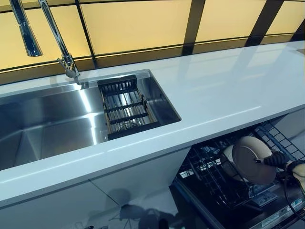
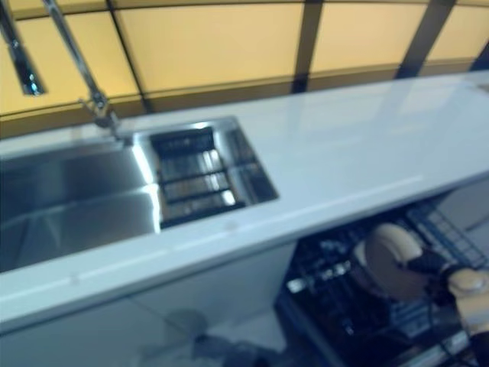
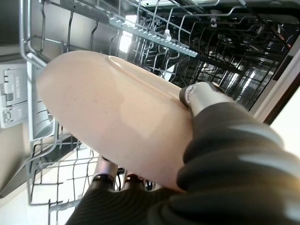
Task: Take plates into dishwasher
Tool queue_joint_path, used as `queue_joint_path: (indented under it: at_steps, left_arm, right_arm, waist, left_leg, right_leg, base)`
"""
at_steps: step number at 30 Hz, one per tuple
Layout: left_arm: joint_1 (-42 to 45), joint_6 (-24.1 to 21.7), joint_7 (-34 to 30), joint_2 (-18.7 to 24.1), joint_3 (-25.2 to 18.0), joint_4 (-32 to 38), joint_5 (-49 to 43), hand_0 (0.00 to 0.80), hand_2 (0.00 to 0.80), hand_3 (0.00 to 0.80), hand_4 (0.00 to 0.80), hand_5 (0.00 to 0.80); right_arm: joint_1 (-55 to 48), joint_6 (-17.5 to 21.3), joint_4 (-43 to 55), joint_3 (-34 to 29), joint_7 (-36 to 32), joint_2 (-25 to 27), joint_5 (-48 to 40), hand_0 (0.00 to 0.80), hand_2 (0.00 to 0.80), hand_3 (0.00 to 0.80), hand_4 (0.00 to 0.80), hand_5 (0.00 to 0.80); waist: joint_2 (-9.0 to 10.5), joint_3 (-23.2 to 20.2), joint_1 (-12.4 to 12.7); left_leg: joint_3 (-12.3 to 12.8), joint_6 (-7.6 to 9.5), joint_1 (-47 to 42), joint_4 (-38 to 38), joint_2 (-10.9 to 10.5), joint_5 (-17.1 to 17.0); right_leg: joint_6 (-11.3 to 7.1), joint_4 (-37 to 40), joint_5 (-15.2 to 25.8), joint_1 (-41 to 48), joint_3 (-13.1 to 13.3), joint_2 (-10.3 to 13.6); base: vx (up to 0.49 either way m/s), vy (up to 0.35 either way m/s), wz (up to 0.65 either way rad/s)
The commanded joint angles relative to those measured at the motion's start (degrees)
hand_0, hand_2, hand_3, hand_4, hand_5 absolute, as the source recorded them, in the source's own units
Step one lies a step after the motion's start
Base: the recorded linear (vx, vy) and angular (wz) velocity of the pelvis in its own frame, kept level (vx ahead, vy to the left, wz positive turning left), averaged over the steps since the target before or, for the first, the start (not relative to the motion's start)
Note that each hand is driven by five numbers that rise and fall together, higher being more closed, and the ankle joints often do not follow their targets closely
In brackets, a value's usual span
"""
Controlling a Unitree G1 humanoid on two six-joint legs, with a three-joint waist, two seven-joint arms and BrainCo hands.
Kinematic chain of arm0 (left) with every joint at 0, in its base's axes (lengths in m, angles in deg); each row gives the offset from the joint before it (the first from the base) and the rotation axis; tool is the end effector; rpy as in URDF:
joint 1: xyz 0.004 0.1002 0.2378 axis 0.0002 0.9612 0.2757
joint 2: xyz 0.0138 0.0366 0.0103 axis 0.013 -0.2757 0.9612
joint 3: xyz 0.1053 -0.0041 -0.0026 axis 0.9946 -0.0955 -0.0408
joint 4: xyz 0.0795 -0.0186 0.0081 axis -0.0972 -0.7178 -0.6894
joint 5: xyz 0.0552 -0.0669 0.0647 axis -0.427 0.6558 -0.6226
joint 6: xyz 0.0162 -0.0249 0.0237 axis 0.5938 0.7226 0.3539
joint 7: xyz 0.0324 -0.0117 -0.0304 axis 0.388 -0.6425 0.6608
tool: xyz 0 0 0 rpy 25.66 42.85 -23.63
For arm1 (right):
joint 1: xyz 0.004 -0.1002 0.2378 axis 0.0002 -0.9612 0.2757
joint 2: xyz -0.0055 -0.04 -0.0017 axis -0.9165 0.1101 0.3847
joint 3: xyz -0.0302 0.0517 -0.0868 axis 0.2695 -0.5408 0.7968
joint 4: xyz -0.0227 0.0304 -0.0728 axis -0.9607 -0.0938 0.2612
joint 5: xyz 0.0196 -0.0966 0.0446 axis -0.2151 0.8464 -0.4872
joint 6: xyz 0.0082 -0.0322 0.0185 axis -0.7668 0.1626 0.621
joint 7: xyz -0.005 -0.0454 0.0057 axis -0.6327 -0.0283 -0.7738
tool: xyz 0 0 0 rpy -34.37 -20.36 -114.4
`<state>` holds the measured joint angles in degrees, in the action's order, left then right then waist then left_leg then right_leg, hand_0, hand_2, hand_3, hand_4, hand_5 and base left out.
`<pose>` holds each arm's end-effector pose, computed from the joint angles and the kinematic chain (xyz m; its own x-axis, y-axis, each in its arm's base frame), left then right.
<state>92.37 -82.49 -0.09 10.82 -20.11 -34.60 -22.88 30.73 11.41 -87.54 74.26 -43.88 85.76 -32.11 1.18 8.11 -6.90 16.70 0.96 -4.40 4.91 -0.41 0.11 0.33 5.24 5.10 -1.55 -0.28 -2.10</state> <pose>0.0765 0.2661 -0.1086 0.3481 0.2139 -0.9127 -0.0326 0.9758 0.2162 0.2119 -0.3694 0.1033 0.8055 -0.2256 -0.5480 -0.1848 0.7830 -0.5940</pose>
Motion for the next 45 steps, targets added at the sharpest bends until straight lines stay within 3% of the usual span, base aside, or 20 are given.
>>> queue_joint_path:
  at_steps: [1,24,45]
  left_arm:
    - [-2.3,-0.7,0.9,0.3,-0.5,-2.8,-0.1,0.0,0.0,0.0,0.0,0.0]
    - [-3.3,-0.8,0.7,0.3,0.9,-2.0,1.4,0.0,0.0,0.0,0.0,0.0]
    - [-4.5,-0.6,0.6,-0.2,2.3,-1.3,1.8,0.0,0.0,0.0,0.0,0.0]
  right_arm:
    - [6.2,0.8,-1.7,0.2,1.7,-0.4,-1.8,0.8,0.8,0.8,0.8,0.8]
    - [10.6,0.5,-10.2,5.1,3.3,-3.2,-2.7,0.8,0.8,0.8,0.8,0.8]
    - [13.8,0.5,-17.0,10.0,4.8,-6.8,4.7,0.8,0.8,0.8,0.8,0.8]
  waist:
    - [0.91,-1.4,1.1]
    - [-0.91,0.1,2.4]
    - [-2.54,1.3,3.5]
  left_leg:
    - [-3.2,0.31,-1.7,0.1,1.2,5.4]
    - [-4.9,-0.13,-1.0,0.1,0.9,5.0]
    - [-6.2,-0.16,-0.6,0.1,0.6,4.7]
  right_leg:
    - [-5.08,-0.2,-4.2,3.1,-2.6,3.0]
    - [-4.8,-0.2,-4.5,3.0,-3.4,3.5]
    - [-4.61,-0.2,-4.6,3.0,-4.0,4.0]
  base:
    - [0.0,0.0,0.0]
    - [0.0,0.0,0.0]
    - [-0.002,0.0,0.01]
